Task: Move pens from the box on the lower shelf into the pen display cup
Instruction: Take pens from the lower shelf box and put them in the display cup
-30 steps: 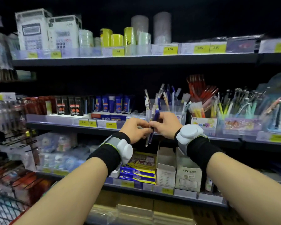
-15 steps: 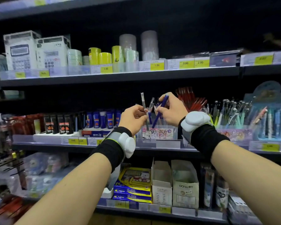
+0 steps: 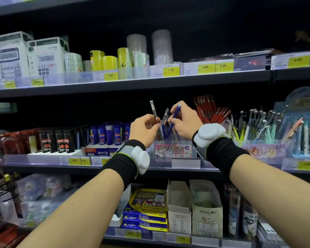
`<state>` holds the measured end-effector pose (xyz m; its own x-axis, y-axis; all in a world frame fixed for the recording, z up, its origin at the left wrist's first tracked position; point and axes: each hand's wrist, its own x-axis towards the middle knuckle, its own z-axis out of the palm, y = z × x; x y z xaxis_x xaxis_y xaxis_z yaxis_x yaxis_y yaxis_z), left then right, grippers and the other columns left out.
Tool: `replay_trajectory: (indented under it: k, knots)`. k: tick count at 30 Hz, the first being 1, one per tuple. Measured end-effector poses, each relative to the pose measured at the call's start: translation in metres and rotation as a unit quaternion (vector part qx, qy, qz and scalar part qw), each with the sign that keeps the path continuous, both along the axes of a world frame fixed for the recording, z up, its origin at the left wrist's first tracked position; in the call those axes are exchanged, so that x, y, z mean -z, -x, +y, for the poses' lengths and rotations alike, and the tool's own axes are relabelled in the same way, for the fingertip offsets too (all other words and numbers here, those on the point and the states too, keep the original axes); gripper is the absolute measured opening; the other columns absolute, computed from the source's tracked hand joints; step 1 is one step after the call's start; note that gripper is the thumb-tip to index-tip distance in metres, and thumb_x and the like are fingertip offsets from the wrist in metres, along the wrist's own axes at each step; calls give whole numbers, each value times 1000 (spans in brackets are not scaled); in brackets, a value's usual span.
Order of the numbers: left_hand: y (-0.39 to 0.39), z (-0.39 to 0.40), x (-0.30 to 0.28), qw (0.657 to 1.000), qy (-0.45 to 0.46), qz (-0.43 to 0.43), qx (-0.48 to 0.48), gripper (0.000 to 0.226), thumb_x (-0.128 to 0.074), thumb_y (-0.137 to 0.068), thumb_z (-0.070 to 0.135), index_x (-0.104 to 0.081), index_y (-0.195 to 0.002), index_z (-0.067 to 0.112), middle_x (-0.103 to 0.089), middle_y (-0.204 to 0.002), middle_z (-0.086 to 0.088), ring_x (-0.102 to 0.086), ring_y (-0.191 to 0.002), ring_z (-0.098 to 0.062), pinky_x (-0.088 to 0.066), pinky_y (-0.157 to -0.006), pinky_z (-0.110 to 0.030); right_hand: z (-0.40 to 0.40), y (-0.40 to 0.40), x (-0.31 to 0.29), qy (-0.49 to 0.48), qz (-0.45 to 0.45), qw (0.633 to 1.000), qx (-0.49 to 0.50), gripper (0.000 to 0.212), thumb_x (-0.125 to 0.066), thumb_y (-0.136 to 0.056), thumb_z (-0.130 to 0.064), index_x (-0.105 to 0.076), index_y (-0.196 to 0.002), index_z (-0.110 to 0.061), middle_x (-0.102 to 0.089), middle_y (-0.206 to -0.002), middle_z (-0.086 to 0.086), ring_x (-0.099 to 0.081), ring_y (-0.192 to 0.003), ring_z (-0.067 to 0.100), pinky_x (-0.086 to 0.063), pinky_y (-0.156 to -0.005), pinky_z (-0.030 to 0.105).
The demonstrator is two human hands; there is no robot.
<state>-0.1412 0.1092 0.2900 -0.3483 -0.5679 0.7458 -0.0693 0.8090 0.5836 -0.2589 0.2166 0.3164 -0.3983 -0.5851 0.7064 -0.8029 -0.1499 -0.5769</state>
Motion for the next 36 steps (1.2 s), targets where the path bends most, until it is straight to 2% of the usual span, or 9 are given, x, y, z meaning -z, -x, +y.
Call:
replay_trajectory:
  k: [4,9,12,16,21,24,29,32,36]
  knots:
    - [3,-5,0,1000,-4,16,18,14,-68,-88,12,-71,-102,15,-71,-91,1,-68,-85,-13,-58,-81,-28,-4,3,1,-2,-2,1000,-1,23,-53,-89,8,-52,-98,-13,-70,-93,13,-68,-87,26,-47,-64,18]
    - [9,-10,8,1000,23,-11,-4,14,-70,-87,14,-72,-100,13,-67,-84,4,-60,-76,-5,-43,-69,-3,-11,1,4,-19,-6,1000,-16,27,-47,-86,12,-51,-106,-6,-70,-94,18,-67,-91,30,-50,-71,20]
    - [12,-12,11,1000,14,-24,-1,17,-70,-86,11,-70,-103,14,-67,-83,4,-61,-74,-5,-47,-71,-9,-13,0,5,-39,-13,999,-24,32,-44,-85,13,-49,-110,-6,-69,-98,19,-64,-84,24,-48,-66,15]
    - [16,-13,16,999,-7,-54,1,26,-71,-82,6,-63,-99,25,-69,-79,3,-64,-79,-11,-52,-70,-19,-16,2,6,-95,-23,995,-30,39,-44,-80,13,-43,-113,-8,-69,-102,19,-67,-96,32,-56,-78,40]
    - [22,-13,19,995,-21,-95,-33,12,-66,-88,23,-70,-99,22,-70,-86,1,-65,-87,-16,-52,-81,-26,-24,12,10,-116,-20,993,30,36,-56,-80,2,-43,-112,-9,-67,-101,19,-68,-95,36,-56,-81,47]
    - [23,-15,21,994,-19,-94,-43,19,-63,-90,31,-75,-98,18,-74,-91,-2,-67,-90,-17,-54,-87,-31,-26,18,13,-137,33,986,84,33,-67,-84,-10,-49,-111,-7,-68,-99,15,-65,-88,33,-51,-72,38]
    - [26,-17,24,988,-28,-139,-68,15,-67,-88,30,-76,-89,19,-68,-77,1,-65,-78,-18,-58,-81,-35,-27,18,16,-132,66,982,114,26,-73,-85,-22,-60,-100,-5,-61,-87,6,-54,-76,23,-38,-64,28]
    - [28,-17,27,980,-19,-175,-90,16,-66,-88,35,-76,-92,24,-66,-78,5,-64,-78,-17,-57,-77,-33,-30,19,20,-149,72,979,118,22,-76,-82,-21,-58,-91,-13,-64,-84,6,-59,-72,24,-42,-55,28]
    - [28,-19,28,977,-20,-192,-93,18,-66,-87,37,-76,-94,24,-65,-80,6,-63,-78,-15,-57,-77,-31,-32,19,23,-140,47,982,121,30,-80,-76,-13,-59,-97,-9,-71,-85,11,-66,-75,26,-54,-64,34]
